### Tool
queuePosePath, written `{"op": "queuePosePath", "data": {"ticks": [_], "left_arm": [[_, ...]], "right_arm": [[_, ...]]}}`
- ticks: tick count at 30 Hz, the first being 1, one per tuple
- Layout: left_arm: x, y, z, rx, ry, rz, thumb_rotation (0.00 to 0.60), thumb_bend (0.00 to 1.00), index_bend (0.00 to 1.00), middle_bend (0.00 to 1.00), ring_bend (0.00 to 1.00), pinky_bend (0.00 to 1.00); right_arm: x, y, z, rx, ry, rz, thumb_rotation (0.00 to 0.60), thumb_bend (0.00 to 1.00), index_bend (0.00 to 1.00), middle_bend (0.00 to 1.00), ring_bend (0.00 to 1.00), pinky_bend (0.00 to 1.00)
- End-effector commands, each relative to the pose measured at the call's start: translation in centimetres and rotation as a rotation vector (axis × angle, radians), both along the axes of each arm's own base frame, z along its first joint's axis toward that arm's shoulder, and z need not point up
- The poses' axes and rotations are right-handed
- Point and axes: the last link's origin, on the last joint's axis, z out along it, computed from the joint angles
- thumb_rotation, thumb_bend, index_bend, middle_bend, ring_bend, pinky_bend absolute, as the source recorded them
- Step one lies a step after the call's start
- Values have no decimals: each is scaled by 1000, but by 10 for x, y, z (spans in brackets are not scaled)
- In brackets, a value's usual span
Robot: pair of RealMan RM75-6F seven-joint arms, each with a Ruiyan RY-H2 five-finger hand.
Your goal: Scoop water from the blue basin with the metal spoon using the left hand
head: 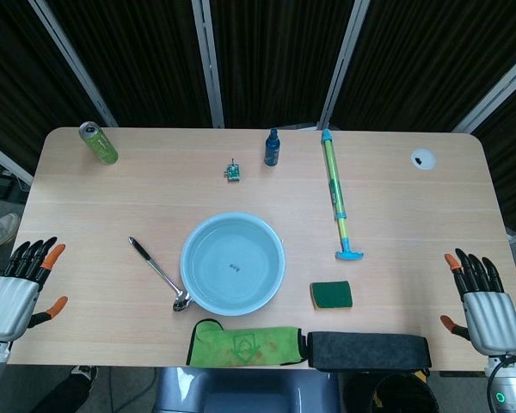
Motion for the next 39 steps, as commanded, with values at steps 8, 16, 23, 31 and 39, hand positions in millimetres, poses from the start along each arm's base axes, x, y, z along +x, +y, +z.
{"op": "queuePosePath", "data": {"ticks": [8,16,23,31,39], "left_arm": [[-1,-3,-3,-28,14,16,600,246,0,0,0,0],[0,0,-6,-58,19,4,600,252,222,0,0,0],[-6,28,-5,-94,78,23,600,304,400,0,0,0],[-8,62,-25,-146,97,24,600,320,413,0,0,0],[-14,93,-59,-208,128,68,600,321,401,0,0,0]], "right_arm": [[3,2,2,-9,-17,16,600,0,0,0,0,0],[4,6,7,-22,-38,25,600,0,0,0,0,0],[3,0,6,-18,-50,19,600,0,0,0,0,0],[-2,-8,5,-14,-50,-17,600,0,0,0,0,0],[-8,-16,7,-15,-55,-45,600,0,0,0,0,0]]}}
